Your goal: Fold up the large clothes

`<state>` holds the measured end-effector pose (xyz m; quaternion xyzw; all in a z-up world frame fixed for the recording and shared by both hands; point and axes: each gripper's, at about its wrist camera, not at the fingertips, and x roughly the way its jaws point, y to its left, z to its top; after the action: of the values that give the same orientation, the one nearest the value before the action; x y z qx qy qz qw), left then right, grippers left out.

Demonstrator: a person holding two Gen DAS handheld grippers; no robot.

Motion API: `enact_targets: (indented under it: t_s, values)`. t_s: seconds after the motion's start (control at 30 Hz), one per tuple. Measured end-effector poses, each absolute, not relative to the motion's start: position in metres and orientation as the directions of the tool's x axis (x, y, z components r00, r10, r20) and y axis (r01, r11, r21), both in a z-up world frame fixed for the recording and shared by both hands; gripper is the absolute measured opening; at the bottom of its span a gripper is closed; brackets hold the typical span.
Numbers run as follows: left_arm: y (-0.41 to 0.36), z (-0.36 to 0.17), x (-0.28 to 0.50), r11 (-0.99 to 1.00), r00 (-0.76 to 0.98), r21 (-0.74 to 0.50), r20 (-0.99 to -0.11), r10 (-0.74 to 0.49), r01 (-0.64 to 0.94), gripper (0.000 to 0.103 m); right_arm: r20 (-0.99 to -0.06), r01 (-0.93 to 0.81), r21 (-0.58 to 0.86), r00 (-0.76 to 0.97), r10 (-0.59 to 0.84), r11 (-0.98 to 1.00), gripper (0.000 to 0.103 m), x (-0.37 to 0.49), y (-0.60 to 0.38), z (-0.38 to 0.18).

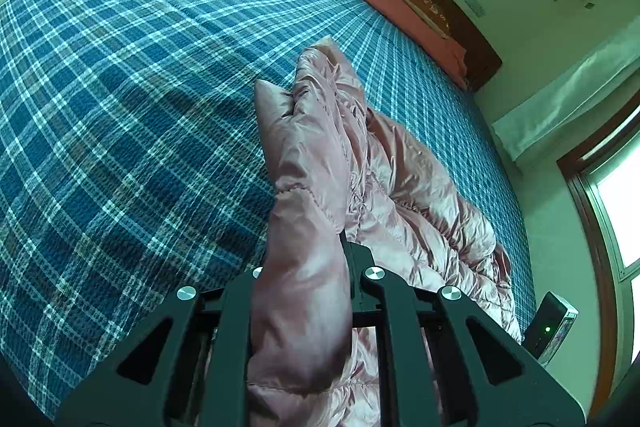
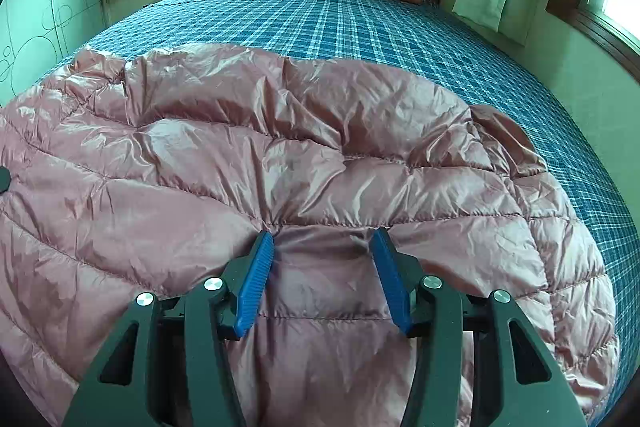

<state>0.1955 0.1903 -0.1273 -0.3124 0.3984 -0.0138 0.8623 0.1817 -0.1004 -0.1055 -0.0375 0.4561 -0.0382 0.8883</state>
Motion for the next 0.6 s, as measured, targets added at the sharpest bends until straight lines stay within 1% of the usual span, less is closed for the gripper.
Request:
enact_targets:
  t_s: [0.13,0.27,0.43,0.6]
  values:
    - [0.174,-0.102,0.193,0.831,0.704,-0.524,-0.662,-0.259,-0.186,0.012,-0.786,0.04,-0.143,0.603,-0.138,0.989,0.055,0.165,-0.117,-0.093]
    - [0.146,-0.079,0.192,0.858,0.714,-0.493,-0.652,-0.255,-0.144,0.012,-0.775,0.078,-0.149,0.609,-0.166,0.986,0.055,0.147,-0.148,-0.081]
    - [0.099,-0.057,0.19,0.904,0.717,-0.421,-0.654,-0.243,-0.077,0.012,-0.757,0.152,-0.166,0.614,-0.224,0.974,0.055,0.117,-0.19,-0.07]
    - [0.044,-0.047,0.189,0.937,0.707,-0.349,-0.666,-0.237,-0.014,0.012,-0.742,0.216,-0.19,0.607,-0.284,0.958,0.055,0.092,-0.228,-0.064]
